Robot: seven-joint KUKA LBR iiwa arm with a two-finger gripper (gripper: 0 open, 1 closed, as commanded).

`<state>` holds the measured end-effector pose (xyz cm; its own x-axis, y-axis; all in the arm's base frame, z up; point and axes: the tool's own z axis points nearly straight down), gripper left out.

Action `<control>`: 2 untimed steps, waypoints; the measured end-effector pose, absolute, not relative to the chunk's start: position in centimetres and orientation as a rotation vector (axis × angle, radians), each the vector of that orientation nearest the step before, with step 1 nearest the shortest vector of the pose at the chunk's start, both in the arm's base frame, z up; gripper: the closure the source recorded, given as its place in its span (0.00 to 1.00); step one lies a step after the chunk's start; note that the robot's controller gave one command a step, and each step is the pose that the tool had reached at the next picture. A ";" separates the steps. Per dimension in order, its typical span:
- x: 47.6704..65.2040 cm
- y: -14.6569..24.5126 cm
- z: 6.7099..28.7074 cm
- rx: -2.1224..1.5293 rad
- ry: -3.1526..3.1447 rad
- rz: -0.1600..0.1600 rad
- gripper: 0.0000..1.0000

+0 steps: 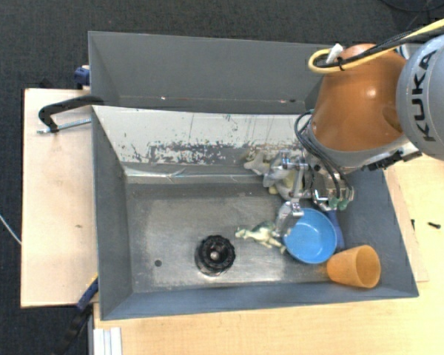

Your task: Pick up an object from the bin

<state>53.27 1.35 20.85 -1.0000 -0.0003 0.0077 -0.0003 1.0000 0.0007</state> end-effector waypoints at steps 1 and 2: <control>51.6 1.8 7.9 -0.109 -3.132 -0.001 0.00; 50.3 8.6 7.5 -0.238 -3.141 0.003 0.00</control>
Offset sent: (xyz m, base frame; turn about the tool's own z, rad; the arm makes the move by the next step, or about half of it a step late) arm -0.0156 0.0038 -0.1259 0.0692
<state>50.32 8.55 7.52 -0.9885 0.1508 -0.0082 0.1508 0.9886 -0.0013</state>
